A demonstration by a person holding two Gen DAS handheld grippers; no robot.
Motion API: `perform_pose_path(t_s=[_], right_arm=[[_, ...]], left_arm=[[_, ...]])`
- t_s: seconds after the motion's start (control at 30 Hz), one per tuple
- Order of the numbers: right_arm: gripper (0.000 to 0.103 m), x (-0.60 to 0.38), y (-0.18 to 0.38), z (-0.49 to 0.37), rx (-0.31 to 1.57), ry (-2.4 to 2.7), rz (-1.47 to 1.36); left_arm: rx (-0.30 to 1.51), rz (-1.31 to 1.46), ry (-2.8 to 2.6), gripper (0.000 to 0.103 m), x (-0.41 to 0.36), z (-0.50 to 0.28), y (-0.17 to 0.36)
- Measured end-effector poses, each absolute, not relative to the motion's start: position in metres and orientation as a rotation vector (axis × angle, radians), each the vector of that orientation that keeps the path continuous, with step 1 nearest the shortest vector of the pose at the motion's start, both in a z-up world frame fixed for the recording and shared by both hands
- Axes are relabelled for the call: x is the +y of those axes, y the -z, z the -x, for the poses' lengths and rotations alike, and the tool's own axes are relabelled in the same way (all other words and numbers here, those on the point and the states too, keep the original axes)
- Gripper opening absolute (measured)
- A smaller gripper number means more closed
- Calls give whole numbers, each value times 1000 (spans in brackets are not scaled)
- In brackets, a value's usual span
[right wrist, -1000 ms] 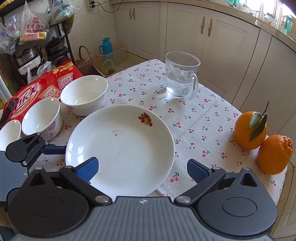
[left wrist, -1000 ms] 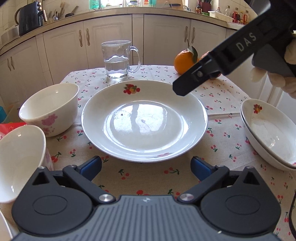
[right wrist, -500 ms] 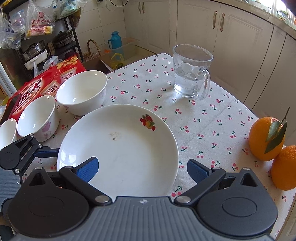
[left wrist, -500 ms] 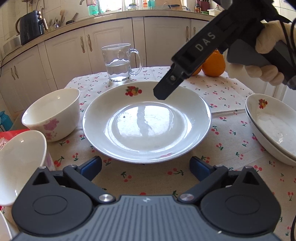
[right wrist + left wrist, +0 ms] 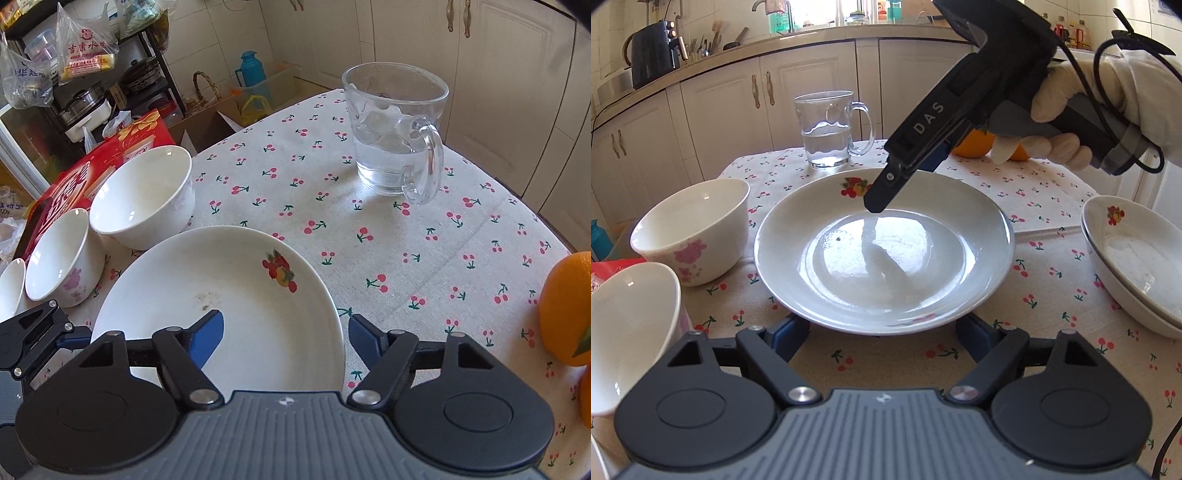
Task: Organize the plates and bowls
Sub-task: 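Close the right gripper on the plate rim, then lift the plate with the right gripper and carry it toward the plate stack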
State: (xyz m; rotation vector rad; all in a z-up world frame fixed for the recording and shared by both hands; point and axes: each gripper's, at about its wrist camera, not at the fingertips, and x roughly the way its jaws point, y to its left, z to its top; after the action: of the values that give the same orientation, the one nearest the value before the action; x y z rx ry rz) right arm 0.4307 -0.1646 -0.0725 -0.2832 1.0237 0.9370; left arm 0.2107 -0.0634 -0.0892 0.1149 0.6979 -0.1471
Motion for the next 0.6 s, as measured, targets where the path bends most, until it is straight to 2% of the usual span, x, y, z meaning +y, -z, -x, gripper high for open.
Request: perform_pose_path(t_s=[0.13, 0.6], right_arm=[[73, -163, 77, -436, 1040, -966, 260], [73, -165, 82, -445, 1061, -1041, 214]], left_arm=[[694, -115, 146, 84, -62, -211, 89], [689, -109, 162, 81, -60, -211, 89]])
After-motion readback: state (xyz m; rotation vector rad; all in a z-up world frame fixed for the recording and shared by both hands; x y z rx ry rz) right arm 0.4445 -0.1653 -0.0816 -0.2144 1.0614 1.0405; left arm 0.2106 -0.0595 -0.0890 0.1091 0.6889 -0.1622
